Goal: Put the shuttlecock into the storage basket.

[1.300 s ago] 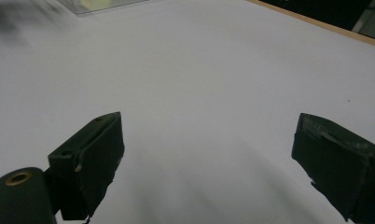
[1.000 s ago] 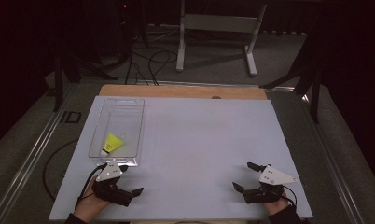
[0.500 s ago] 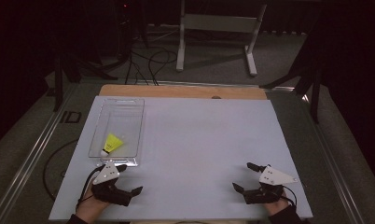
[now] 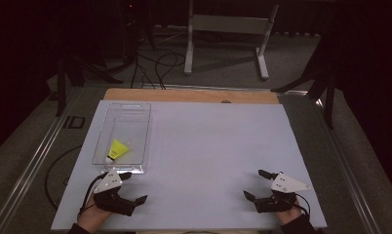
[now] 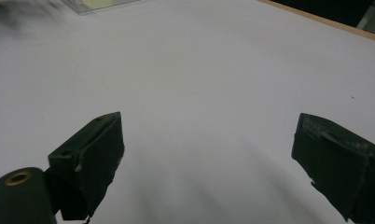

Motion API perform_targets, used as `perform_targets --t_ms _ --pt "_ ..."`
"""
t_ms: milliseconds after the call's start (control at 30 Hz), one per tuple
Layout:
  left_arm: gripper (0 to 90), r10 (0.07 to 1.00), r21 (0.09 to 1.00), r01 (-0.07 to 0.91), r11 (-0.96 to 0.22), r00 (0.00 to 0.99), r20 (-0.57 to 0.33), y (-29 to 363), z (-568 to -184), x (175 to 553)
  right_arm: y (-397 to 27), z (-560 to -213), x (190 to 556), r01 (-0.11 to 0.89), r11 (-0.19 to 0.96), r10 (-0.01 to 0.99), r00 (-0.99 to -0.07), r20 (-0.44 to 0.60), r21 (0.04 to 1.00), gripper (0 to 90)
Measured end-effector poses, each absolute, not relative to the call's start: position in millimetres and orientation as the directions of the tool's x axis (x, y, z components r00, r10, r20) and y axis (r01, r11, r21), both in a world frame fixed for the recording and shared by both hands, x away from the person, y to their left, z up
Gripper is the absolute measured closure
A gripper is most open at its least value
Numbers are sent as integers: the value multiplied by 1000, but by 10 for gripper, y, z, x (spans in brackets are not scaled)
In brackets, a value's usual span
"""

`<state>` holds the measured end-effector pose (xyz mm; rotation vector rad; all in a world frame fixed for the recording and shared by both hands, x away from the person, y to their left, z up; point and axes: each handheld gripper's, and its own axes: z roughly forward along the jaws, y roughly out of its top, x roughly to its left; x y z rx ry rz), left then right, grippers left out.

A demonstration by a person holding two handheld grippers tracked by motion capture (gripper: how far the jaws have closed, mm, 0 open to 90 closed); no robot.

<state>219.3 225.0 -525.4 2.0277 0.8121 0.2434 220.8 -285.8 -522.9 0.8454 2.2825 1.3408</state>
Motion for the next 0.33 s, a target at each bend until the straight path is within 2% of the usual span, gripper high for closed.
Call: perform_targets --t_ms 333 --pt "0 619 819 444 -364 772 -143 2246 -5252 2190 -2857 -5233 2210 315 375 654 -756 -8 872 93"
